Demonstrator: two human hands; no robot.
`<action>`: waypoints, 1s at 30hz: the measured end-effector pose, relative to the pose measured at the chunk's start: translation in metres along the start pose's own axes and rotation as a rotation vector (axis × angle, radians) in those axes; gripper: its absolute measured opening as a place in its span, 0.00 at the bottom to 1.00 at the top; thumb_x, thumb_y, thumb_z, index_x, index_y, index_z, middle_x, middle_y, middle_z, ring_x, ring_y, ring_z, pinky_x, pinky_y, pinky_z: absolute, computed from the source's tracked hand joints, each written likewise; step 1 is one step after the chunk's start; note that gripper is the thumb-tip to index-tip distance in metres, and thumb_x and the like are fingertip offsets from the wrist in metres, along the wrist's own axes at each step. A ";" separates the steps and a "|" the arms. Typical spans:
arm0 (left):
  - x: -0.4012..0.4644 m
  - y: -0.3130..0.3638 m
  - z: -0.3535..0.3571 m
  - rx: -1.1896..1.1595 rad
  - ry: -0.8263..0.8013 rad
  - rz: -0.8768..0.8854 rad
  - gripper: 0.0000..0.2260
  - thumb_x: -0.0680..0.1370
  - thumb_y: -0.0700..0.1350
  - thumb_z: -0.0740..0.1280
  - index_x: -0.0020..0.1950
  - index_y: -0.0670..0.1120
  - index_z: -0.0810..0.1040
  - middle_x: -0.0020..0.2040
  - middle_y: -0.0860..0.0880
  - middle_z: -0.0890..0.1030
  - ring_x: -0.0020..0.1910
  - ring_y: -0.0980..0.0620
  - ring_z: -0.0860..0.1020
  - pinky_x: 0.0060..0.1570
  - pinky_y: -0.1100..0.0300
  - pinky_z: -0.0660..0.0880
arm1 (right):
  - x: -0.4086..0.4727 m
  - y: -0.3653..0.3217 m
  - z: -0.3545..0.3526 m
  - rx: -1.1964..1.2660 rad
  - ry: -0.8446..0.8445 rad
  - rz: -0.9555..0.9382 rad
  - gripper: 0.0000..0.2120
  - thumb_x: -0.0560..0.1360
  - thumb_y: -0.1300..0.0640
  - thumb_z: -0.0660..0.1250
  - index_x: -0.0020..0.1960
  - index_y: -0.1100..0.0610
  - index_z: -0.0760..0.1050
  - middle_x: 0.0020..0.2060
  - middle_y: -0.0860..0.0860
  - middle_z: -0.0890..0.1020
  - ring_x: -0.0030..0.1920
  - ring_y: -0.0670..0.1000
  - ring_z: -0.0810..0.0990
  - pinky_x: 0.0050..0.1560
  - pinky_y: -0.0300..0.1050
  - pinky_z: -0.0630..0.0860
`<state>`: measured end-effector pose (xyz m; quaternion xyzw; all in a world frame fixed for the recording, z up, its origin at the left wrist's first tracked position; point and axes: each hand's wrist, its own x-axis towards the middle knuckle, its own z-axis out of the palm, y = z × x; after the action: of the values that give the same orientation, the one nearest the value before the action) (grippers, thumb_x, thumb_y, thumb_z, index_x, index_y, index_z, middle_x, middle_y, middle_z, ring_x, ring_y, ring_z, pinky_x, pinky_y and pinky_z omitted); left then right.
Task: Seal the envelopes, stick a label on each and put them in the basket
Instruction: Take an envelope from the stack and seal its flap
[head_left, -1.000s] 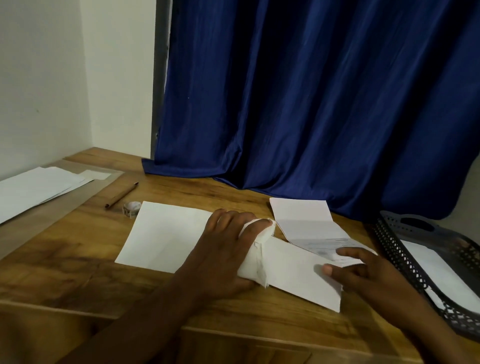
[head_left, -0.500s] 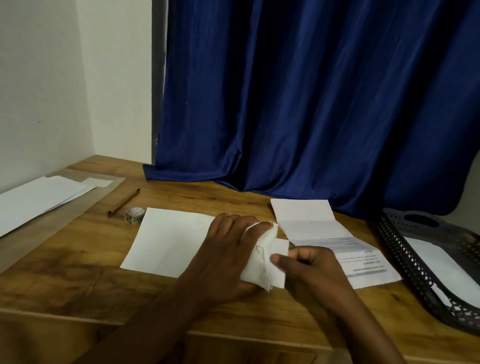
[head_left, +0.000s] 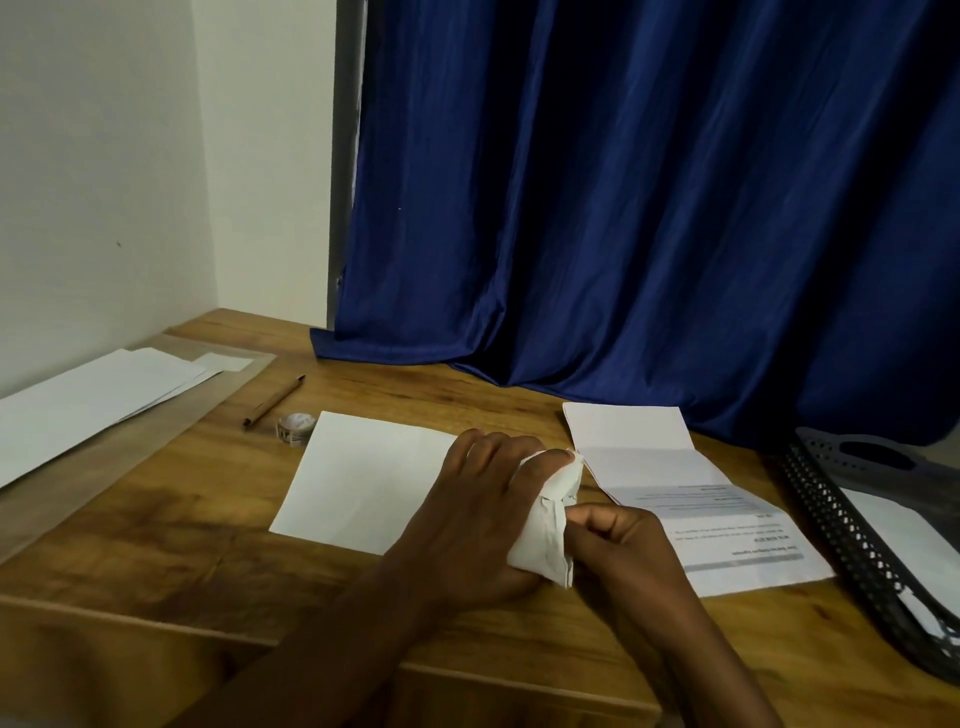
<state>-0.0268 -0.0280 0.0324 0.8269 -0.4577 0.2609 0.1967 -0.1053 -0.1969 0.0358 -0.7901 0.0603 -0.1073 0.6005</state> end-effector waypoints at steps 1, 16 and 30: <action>0.000 0.001 0.000 0.003 -0.005 0.006 0.44 0.67 0.64 0.77 0.77 0.48 0.67 0.72 0.46 0.71 0.71 0.46 0.69 0.74 0.43 0.62 | 0.001 0.000 0.003 -0.029 0.000 -0.015 0.10 0.78 0.59 0.69 0.44 0.49 0.88 0.40 0.52 0.88 0.43 0.56 0.87 0.49 0.51 0.84; -0.002 -0.005 0.006 -0.079 -0.109 -0.047 0.55 0.64 0.76 0.70 0.81 0.58 0.45 0.82 0.52 0.51 0.81 0.50 0.49 0.79 0.43 0.43 | 0.012 0.015 0.002 0.045 0.235 -0.028 0.08 0.77 0.53 0.70 0.43 0.41 0.86 0.39 0.44 0.87 0.43 0.51 0.86 0.48 0.48 0.83; -0.007 -0.016 0.005 -0.228 -0.163 -0.193 0.44 0.73 0.78 0.54 0.82 0.58 0.48 0.83 0.56 0.51 0.81 0.57 0.42 0.79 0.43 0.47 | -0.006 0.022 0.008 -0.597 -0.043 -0.316 0.21 0.84 0.41 0.53 0.75 0.28 0.56 0.73 0.25 0.56 0.74 0.28 0.54 0.76 0.36 0.56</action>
<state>-0.0151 -0.0182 0.0224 0.8577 -0.4172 0.1191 0.2758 -0.1088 -0.1940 0.0117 -0.9326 -0.0469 -0.1600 0.3200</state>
